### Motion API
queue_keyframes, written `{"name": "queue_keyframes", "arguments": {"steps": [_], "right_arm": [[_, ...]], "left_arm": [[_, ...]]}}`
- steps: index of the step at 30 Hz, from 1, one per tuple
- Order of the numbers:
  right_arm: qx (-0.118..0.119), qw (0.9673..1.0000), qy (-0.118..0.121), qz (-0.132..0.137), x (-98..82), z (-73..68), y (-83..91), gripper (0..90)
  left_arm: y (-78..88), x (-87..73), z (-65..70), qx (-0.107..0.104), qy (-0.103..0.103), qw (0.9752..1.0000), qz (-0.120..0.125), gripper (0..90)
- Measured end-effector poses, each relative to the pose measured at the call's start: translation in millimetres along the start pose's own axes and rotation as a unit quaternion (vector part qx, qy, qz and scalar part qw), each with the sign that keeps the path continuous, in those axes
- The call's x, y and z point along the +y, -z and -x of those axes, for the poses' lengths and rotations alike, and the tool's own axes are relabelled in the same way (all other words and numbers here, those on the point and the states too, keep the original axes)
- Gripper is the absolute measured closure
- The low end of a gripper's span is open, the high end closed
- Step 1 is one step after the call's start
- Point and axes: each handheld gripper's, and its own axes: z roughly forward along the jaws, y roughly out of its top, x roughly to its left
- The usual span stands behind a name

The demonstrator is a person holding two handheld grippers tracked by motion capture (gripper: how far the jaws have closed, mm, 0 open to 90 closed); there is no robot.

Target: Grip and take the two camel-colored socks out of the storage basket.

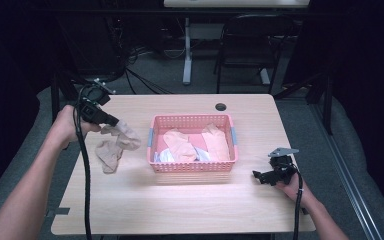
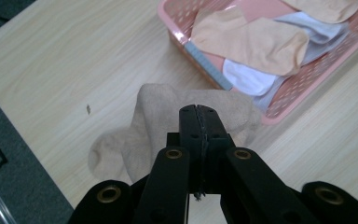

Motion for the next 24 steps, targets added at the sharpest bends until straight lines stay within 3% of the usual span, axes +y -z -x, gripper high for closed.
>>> {"name": "queue_keyframes", "arguments": {"steps": [9, 11, 12, 13, 15, 17, 18, 24], "right_arm": [[0.002, 1.0, 0.0, 0.0, -0.2, -0.2, 0.3, 0.0], [0.002, 1.0, 0.0, 0.0, -0.3, -0.3, 0.4, 0.0], [0.002, 1.0, 0.0, 0.0, -0.3, -0.3, 0.4, 0.0], [0.002, 1.0, 0.0, 0.0, -0.3, -0.3, 0.4, 0.0], [0.002, 1.0, 0.0, 0.0, -0.3, -0.3, 0.4, 0.0], [0.002, 1.0, 0.0, 0.0, -0.3, -0.3, 0.4, 0.0], [0.002, 1.0, 0.0, 0.0, -0.3, -0.3, 0.4, 0.0], [0.002, 1.0, 0.0, 0.0, -0.4, -0.3, 0.4, 0.0]], "left_arm": [[-25.8, -29.2, -18.8, 0.006, 0.031, 0.9993, -0.021, 90.0], [-43.9, -39.0, -25.0, 0.006, 0.044, 0.9985, -0.032, 89.9], [-43.9, -39.0, -25.0, 0.006, 0.044, 0.9985, -0.032, 90.0], [-57.7, -45.8, -28.8, 0.007, 0.052, 0.9979, -0.038, 89.9], [-64.8, -49.3, -30.5, 0.006, 0.057, 0.9975, -0.04, 89.9], [-85.7, -59.3, -35.3, 0.005, 0.072, 0.996, -0.054, 89.9], [-85.7, -59.3, -35.3, 0.005, 0.072, 0.996, -0.054, 89.9], [-125.0, -82.0, -42.8, 0.006, 0.102, 0.9924, -0.068, 89.8]]}}
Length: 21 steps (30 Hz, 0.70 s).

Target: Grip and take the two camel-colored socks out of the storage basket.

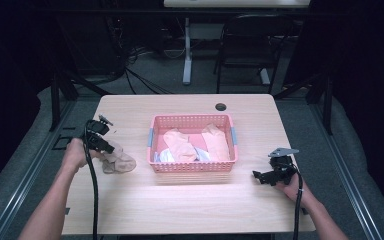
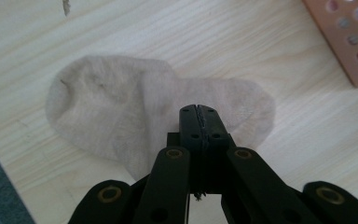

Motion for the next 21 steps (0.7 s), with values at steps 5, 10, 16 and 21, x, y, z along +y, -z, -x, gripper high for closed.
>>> {"name": "queue_keyframes", "arguments": {"steps": [5, 10, 16, 21], "right_arm": [[-0.001, 1.0, 0.0, 0.0, -0.1, -0.2, 0.1, 0.0], [-0.001, 1.0, 0.0, 0.0, 0.0, -0.2, 0.1, 0.0], [-0.003, 1.0, 0.0, -0.001, 0.0, -0.2, 0.2, 0.0], [-0.003, 1.0, 0.0, -0.001, 0.0, -0.2, 0.1, 0.0]], "left_arm": [[-8.6, -13.4, -5.7, -0.006, 0.021, 0.9995, 0.022, 89.0], [2.0, -27.6, -2.2, -0.007, 0.033, 0.9973, 0.065, 64.4], [9.5, -51.6, 9.0, 0.023, 0.067, 0.9931, 0.093, 22.8], [5.3, -74.2, 13.9, 0.028, 0.09, 0.9896, 0.108, 12.7]]}}
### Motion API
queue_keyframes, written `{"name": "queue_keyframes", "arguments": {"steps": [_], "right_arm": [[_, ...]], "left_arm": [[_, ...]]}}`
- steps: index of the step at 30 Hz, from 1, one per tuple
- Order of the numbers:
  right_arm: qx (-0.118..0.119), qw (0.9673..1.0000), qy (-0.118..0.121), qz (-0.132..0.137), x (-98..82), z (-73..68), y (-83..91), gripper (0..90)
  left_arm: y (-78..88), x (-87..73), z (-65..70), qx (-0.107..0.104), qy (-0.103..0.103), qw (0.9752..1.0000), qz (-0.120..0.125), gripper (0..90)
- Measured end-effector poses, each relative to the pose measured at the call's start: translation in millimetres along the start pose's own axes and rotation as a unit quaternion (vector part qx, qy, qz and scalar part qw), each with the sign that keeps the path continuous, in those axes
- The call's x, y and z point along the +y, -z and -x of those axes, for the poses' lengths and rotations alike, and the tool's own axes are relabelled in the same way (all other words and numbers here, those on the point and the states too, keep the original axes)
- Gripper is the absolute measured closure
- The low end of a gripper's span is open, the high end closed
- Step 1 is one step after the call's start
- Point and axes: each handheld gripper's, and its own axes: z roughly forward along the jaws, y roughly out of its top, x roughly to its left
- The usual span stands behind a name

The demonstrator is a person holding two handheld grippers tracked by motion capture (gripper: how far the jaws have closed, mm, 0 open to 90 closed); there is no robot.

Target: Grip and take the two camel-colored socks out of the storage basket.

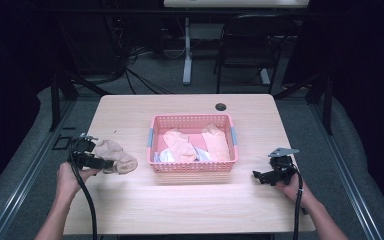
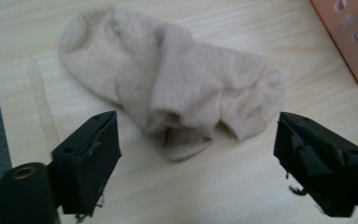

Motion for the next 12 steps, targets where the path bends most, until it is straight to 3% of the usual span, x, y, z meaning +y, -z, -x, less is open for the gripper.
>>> {"name": "queue_keyframes", "arguments": {"steps": [2, 5, 8, 12], "right_arm": [[0.0, 1.0, 0.0, 0.0, 0.0, 0.0, 0.0, 0.0], [0.0, 1.0, 0.0, 0.0, 0.0, 0.0, 0.0, 0.0], [0.0, 1.0, 0.0, 0.0, 0.0, 0.0, 0.0, 0.0], [0.001, 1.0, 0.0, 0.0, 0.0, 0.0, 0.0, 0.0]], "left_arm": [[-2.0, -14.9, 0.2, 0.01, 0.01, 0.9999, 0.003, 5.9], [-3.0, -23.2, 0.4, 0.016, 0.01, 0.9998, -0.007, 0.9], [0.8, -31.8, -1.2, 0.014, 0.022, 0.9996, 0.009, 0.0], [-1.1, -38.6, -4.4, 0.019, 0.024, 0.9995, 0.011, 0.0]]}}
